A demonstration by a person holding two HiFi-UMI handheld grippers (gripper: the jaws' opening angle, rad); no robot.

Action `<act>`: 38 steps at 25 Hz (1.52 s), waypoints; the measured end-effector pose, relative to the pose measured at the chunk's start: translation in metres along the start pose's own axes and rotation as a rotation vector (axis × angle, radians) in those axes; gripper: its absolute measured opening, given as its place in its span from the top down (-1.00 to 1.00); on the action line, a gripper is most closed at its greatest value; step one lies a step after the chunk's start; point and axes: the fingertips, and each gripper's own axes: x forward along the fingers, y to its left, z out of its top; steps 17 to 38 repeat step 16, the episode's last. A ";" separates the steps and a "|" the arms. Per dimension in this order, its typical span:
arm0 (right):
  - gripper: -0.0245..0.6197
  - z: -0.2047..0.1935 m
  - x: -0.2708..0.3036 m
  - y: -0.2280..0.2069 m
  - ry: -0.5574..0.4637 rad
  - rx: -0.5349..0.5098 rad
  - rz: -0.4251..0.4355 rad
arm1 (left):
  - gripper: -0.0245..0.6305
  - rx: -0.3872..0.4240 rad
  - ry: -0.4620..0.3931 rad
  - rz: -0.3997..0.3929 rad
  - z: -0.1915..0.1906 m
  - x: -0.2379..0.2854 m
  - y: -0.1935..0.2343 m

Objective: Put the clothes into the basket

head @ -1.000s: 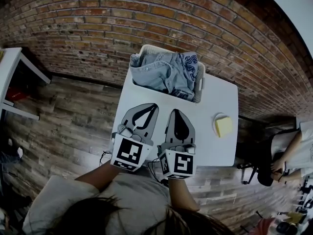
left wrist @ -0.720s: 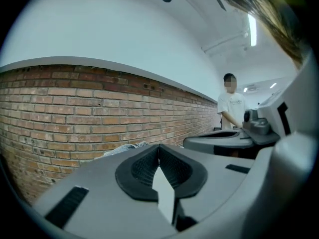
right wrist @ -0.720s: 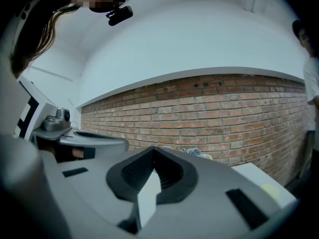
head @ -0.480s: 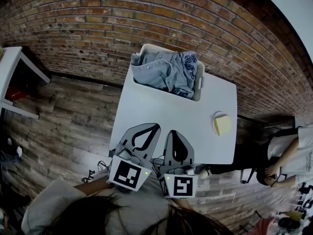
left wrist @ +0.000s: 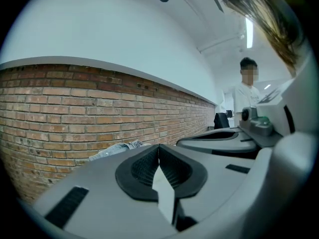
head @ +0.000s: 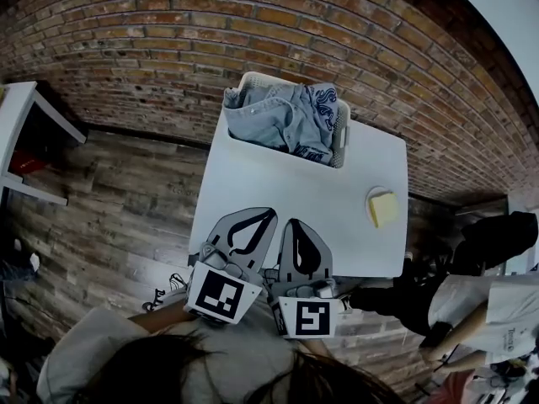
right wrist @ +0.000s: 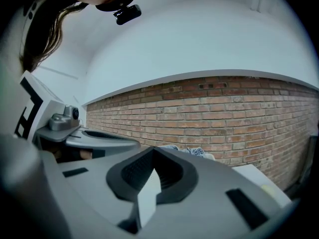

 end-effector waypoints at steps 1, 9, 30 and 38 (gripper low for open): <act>0.90 0.000 0.000 0.000 -0.003 0.000 0.002 | 0.90 -0.002 0.002 0.000 0.000 0.000 0.000; 0.90 -0.002 0.001 0.003 0.003 0.003 0.021 | 0.90 -0.002 0.015 -0.001 -0.003 -0.001 0.000; 0.90 -0.004 0.001 0.008 0.023 0.006 0.038 | 0.90 0.007 0.028 0.004 -0.007 -0.003 -0.001; 0.90 -0.004 0.001 0.008 0.023 0.006 0.038 | 0.90 0.007 0.028 0.004 -0.007 -0.003 -0.001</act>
